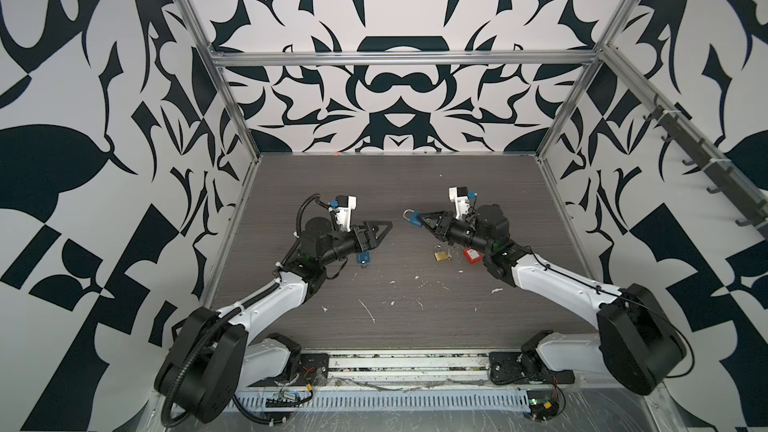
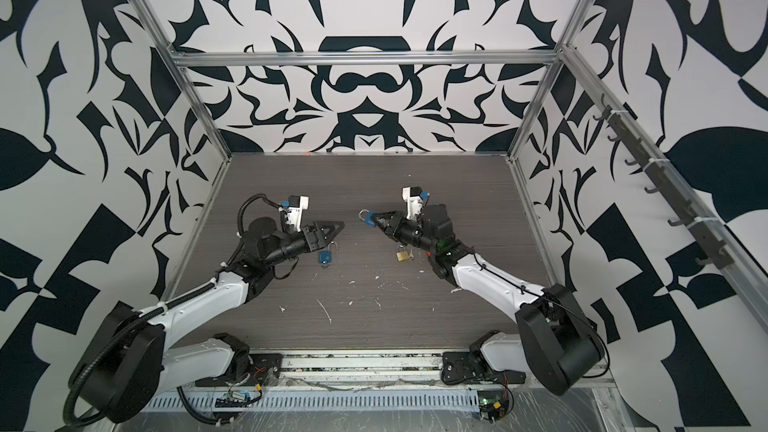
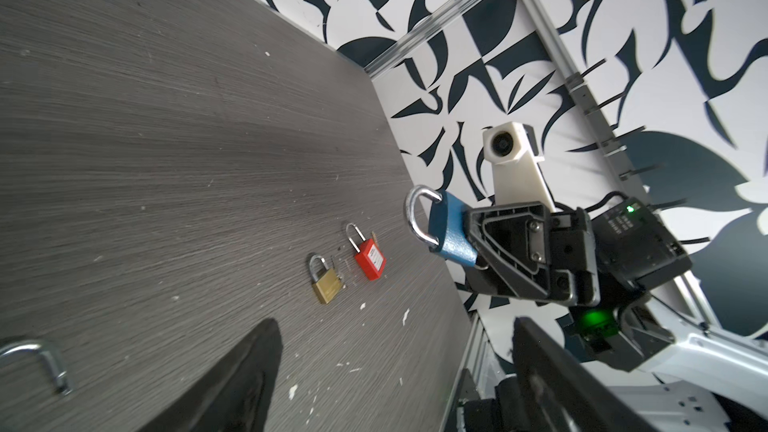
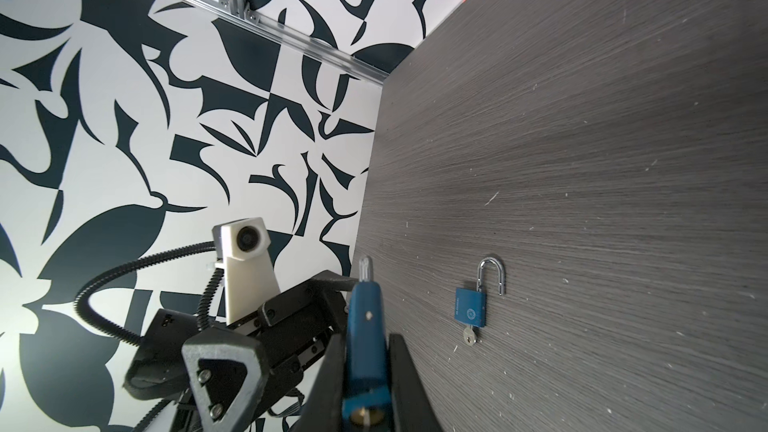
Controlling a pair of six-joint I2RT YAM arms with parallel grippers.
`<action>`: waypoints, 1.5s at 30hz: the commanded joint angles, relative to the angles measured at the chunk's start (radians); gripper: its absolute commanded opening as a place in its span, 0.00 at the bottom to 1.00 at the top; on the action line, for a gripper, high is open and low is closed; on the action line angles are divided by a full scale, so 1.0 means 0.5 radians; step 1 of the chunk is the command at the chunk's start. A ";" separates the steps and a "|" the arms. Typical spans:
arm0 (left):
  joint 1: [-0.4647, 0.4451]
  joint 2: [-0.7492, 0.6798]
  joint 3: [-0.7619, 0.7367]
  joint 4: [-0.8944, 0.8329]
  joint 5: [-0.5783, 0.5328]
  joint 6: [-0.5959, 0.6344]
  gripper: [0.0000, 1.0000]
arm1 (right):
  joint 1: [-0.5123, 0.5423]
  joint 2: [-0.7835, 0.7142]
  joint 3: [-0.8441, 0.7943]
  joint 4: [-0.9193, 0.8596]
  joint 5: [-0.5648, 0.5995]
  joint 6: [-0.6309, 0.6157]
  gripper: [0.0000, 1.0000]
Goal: Lock with the key
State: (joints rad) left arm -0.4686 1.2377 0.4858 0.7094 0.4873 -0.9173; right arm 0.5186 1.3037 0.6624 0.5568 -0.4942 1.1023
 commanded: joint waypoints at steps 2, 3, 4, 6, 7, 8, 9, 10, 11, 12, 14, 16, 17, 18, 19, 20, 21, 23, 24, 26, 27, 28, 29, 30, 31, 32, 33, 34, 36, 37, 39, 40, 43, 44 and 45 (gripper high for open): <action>0.005 0.240 0.012 0.658 0.098 -0.337 0.86 | 0.001 -0.030 0.012 0.371 -0.128 0.115 0.00; 0.005 0.291 0.025 0.739 0.123 -0.377 0.86 | 0.005 -0.011 0.010 0.431 -0.165 0.133 0.00; 0.007 0.354 0.030 0.855 0.131 -0.430 0.81 | 0.006 0.004 0.014 0.450 -0.201 0.155 0.00; 0.005 0.468 0.054 1.048 0.167 -0.533 0.77 | 0.010 0.028 0.019 0.485 -0.256 0.160 0.00; 0.005 0.532 0.075 1.134 0.193 -0.589 0.73 | 0.015 0.036 0.018 0.517 -0.271 0.167 0.00; 0.005 0.590 0.097 1.204 0.217 -0.644 0.69 | 0.014 0.043 0.018 0.531 -0.283 0.173 0.00; 0.000 0.634 0.109 1.274 0.234 -0.685 0.65 | 0.016 0.049 0.022 0.528 -0.298 0.170 0.00; -0.001 0.682 0.119 1.347 0.250 -0.730 0.61 | 0.016 0.054 0.028 0.523 -0.308 0.165 0.00; -0.001 0.721 0.124 1.413 0.255 -0.768 0.59 | 0.015 0.062 0.026 0.522 -0.309 0.164 0.00; -0.002 0.742 0.127 1.434 0.259 -0.795 0.58 | 0.018 0.066 0.025 0.525 -0.306 0.164 0.00; -0.009 0.752 0.139 1.434 0.267 -0.796 0.57 | 0.018 0.078 0.025 0.524 -0.309 0.157 0.00; -0.022 0.739 0.143 1.434 0.268 -0.789 0.57 | 0.019 0.097 0.025 0.529 -0.310 0.152 0.00; -0.031 0.733 0.149 1.434 0.276 -0.786 0.57 | 0.018 0.102 0.025 0.535 -0.309 0.149 0.00; -0.034 0.728 0.155 1.432 0.287 -0.795 0.56 | 0.019 0.112 0.027 0.542 -0.314 0.143 0.00; -0.041 0.731 0.162 1.434 0.295 -0.802 0.55 | 0.022 0.118 0.028 0.545 -0.315 0.137 0.00; -0.047 0.733 0.168 1.433 0.298 -0.808 0.54 | 0.023 0.125 0.030 0.553 -0.311 0.137 0.00; -0.051 0.735 0.173 1.433 0.304 -0.810 0.53 | 0.026 0.134 0.033 0.555 -0.315 0.132 0.00; -0.065 0.747 0.190 1.434 0.327 -0.816 0.50 | 0.030 0.146 0.037 0.567 -0.319 0.130 0.00; -0.069 0.754 0.199 1.434 0.337 -0.824 0.48 | 0.030 0.152 0.040 0.568 -0.319 0.124 0.00; -0.089 0.772 0.219 1.433 0.358 -0.829 0.46 | 0.030 0.158 0.043 0.560 -0.318 0.110 0.00; -0.098 0.782 0.231 1.434 0.372 -0.828 0.46 | 0.033 0.165 0.046 0.556 -0.319 0.107 0.00; -0.109 0.796 0.242 1.434 0.381 -0.833 0.46 | 0.033 0.167 0.045 0.557 -0.313 0.103 0.00; -0.119 0.811 0.256 1.434 0.393 -0.835 0.45 | 0.033 0.172 0.047 0.558 -0.307 0.102 0.00; -0.128 0.822 0.262 1.434 0.399 -0.839 0.45 | 0.033 0.174 0.044 0.564 -0.296 0.101 0.00; -0.141 0.835 0.274 1.433 0.405 -0.841 0.45 | 0.031 0.176 0.043 0.570 -0.291 0.102 0.00; -0.151 0.847 0.285 1.432 0.414 -0.844 0.44 | 0.033 0.182 0.046 0.575 -0.292 0.097 0.00; -0.155 0.853 0.287 1.434 0.415 -0.846 0.43 | 0.032 0.186 0.052 0.575 -0.294 0.099 0.00; -0.164 0.859 0.292 1.433 0.415 -0.841 0.42 | 0.033 0.191 0.058 0.574 -0.295 0.099 0.00; -0.169 0.866 0.298 1.434 0.417 -0.842 0.38 | 0.033 0.197 0.064 0.578 -0.294 0.094 0.00; -0.170 0.864 0.300 1.434 0.415 -0.844 0.37 | 0.032 0.198 0.065 0.577 -0.292 0.093 0.00; -0.168 0.862 0.300 1.434 0.421 -0.841 0.34 | 0.032 0.203 0.067 0.574 -0.295 0.091 0.00; -0.169 0.860 0.300 1.434 0.418 -0.842 0.32 | 0.032 0.205 0.071 0.577 -0.305 0.095 0.00; -0.167 0.854 0.297 1.433 0.412 -0.844 0.29 | 0.032 0.205 0.066 0.580 -0.308 0.098 0.00; -0.169 0.850 0.292 1.434 0.406 -0.846 0.29 | 0.033 0.203 0.060 0.580 -0.309 0.099 0.00; -0.166 0.845 0.283 1.434 0.399 -0.843 0.31 | 0.031 0.197 0.054 0.580 -0.312 0.101 0.00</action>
State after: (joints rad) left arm -0.5457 1.6638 0.6048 1.3647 0.6704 -1.3396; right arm 0.5282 1.4109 0.6609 0.7841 -0.6460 1.1603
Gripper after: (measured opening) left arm 0.314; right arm 0.167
